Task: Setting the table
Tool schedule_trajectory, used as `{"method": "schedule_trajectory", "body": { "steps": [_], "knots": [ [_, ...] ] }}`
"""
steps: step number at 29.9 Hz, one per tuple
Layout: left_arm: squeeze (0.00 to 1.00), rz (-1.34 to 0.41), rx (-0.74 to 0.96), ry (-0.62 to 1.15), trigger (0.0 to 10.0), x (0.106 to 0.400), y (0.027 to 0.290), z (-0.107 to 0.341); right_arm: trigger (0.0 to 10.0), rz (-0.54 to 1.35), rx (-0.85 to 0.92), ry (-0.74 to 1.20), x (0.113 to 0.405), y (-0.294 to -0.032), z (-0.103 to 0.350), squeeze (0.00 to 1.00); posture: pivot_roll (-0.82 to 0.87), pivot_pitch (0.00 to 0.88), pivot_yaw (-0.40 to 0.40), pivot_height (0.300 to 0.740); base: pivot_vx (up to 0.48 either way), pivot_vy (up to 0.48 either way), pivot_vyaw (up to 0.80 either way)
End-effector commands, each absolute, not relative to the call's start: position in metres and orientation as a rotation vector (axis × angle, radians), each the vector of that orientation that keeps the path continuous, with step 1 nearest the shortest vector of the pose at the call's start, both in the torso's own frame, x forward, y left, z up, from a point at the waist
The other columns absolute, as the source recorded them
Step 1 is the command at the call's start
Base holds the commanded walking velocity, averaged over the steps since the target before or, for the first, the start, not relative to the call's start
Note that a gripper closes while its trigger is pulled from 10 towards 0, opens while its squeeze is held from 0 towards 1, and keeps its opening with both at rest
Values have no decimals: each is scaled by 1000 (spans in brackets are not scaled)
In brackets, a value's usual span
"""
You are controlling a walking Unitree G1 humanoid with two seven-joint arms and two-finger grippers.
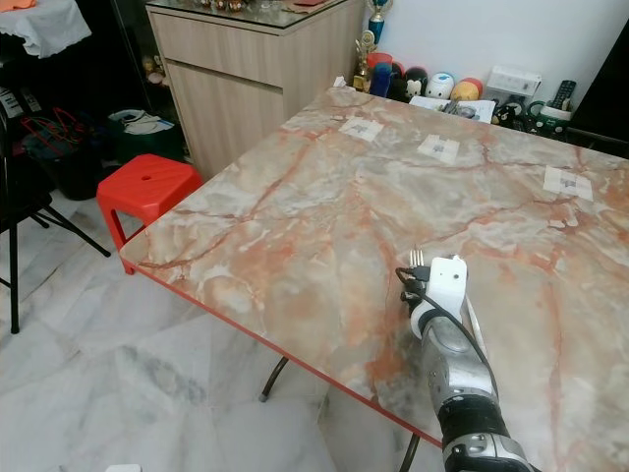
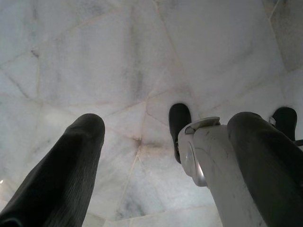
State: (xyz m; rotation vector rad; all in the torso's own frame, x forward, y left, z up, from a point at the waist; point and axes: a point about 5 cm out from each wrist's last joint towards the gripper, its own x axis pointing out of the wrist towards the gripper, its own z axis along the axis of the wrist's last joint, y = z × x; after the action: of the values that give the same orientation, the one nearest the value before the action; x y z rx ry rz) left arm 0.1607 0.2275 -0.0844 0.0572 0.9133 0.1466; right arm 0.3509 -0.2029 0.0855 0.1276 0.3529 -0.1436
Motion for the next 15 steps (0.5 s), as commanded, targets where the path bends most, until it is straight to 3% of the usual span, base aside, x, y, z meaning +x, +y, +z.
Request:
{"method": "schedule_trajectory", "body": {
  "steps": [1,5,6,7,15],
  "knots": [
    [0,142,63,948,10000,153,230,-88,10000,-143,119,425,345,-203,72,0,28,104,-17,740,0,0,0],
    [0,141,60,951,10000,152,229,-88,10000,-144,118,460,341,-203,64,0,27,100,-18,740,0,0,0],
    [0,141,60,951,10000,152,229,-88,7176,-145,118,464,340,-203,63,0,27,100,-18,740,0,0,0],
    [0,140,58,952,10000,152,229,-88,0,-145,118,471,339,-203,61,0,28,98,-18,740,0,0,0],
    [0,134,49,956,10000,151,227,-89,0,-134,115,475,338,-201,59,0,23,90,-18,740,0,0,0]
  ]
}}
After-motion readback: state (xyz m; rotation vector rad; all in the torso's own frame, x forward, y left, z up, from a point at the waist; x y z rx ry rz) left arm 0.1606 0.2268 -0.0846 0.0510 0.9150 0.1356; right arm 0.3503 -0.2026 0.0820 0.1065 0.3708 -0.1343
